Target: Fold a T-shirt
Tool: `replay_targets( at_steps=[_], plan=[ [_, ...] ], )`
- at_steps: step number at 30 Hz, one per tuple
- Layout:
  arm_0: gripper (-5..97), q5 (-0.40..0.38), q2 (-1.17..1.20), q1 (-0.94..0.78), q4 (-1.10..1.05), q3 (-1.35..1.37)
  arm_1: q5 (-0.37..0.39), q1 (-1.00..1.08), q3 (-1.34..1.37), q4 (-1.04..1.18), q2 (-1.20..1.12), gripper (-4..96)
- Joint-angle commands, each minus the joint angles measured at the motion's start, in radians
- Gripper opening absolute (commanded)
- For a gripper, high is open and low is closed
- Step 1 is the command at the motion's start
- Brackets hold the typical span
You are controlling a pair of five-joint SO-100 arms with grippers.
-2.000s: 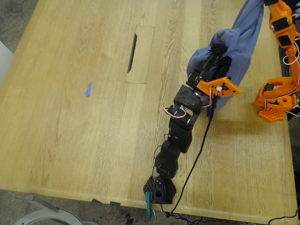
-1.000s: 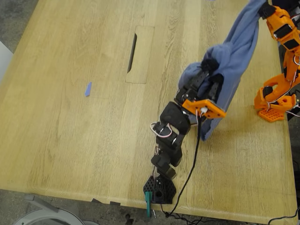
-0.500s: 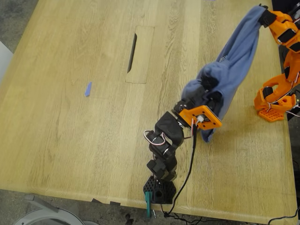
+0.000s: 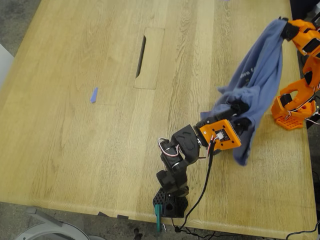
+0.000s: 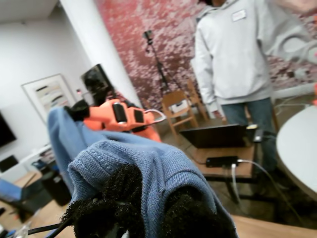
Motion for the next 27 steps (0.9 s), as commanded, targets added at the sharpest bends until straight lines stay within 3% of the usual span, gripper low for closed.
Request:
replay_targets(
  at_steps=[1,6,12,20,27],
  plan=[
    [0,0.008,0.06,0.089,-0.006,0.021,-0.014,-0.048,0.005,0.028,0.037,-0.1],
    [0,0.034,0.08,0.129,0.037,0.043,-0.02,-0.114,0.006,0.103,0.038,-0.1],
    [0,0.006,0.172,0.161,0.017,0.187,-0.003,-0.178,0.011,0.229,0.043,-0.1],
    [0,-0.044,0.538,0.133,-0.344,0.859,0.029,-0.179,0.209,0.291,0.167,-0.1],
    [0,-0.052,0.676,0.025,-0.459,1.104,0.063,-0.16,0.488,0.252,0.298,-0.1]
  ],
)
